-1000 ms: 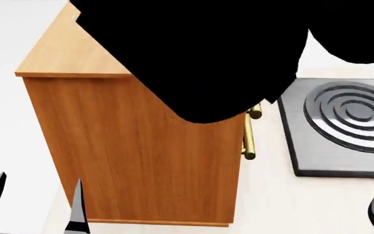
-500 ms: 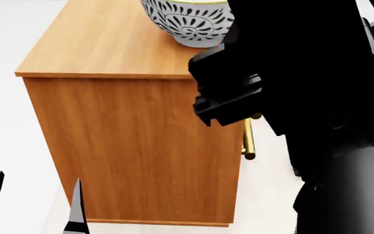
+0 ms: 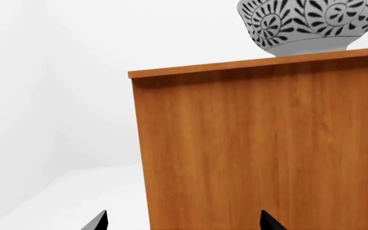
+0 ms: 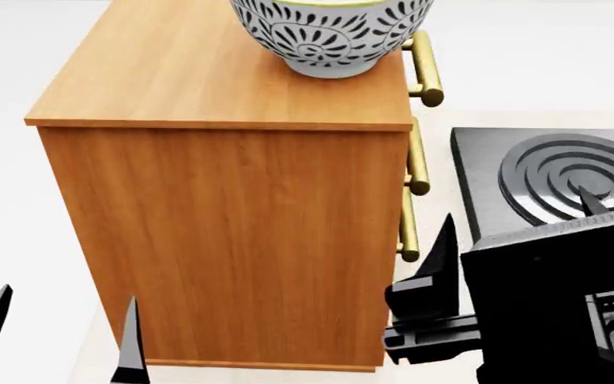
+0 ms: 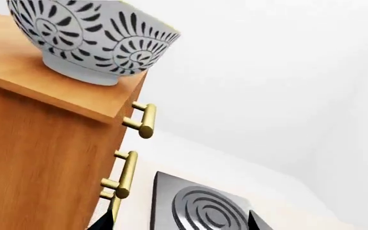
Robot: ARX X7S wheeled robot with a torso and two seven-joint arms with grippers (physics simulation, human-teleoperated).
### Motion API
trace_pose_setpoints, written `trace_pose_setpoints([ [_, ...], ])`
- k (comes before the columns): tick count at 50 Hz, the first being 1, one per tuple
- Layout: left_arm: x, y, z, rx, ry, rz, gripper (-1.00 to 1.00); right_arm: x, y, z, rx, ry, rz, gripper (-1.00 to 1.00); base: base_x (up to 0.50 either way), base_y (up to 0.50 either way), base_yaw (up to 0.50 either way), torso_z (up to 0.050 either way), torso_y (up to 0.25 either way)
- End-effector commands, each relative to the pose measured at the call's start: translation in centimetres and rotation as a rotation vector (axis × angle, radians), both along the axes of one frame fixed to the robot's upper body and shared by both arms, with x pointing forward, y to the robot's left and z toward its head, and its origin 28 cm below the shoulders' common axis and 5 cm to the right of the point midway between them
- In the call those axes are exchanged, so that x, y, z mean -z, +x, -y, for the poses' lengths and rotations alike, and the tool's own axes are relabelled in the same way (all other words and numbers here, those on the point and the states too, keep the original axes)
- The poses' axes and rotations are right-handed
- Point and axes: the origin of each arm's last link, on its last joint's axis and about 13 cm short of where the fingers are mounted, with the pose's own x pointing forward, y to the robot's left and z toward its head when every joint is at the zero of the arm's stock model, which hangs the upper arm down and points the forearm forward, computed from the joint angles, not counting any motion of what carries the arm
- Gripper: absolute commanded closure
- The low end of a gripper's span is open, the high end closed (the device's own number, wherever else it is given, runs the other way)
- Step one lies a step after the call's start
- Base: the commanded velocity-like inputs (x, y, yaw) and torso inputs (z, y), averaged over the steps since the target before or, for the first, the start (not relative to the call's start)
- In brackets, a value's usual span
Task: Put the bowl on the top of the cabinet.
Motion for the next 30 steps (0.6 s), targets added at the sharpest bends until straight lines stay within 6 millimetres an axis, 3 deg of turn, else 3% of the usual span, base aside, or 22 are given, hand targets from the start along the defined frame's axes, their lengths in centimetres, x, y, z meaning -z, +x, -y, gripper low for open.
trace_pose_setpoints([
  [1, 0.1, 0.0, 0.1, 0.0, 0.002, -0.002, -1.0, 3.6, -0.1, 0.6, 0.002, 0.024, -0.048, -1.0, 0.0, 0.0, 0.0, 0.0, 0.0],
  [9, 0.2, 0.0, 0.1, 0.001, 0.004, -0.006, -1.0, 5.9, 0.4, 0.5, 0.008, 0.052, -0.085, -1.0, 0.0, 0.0, 0.0, 0.0, 0.0],
  [30, 0.3, 0.0, 0.0, -0.004, 0.004, -0.011, -1.0, 7.4, 1.3, -0.3, -0.018, 0.08, -0.123, -1.0, 0.0, 0.0, 0.0, 0.0, 0.0],
])
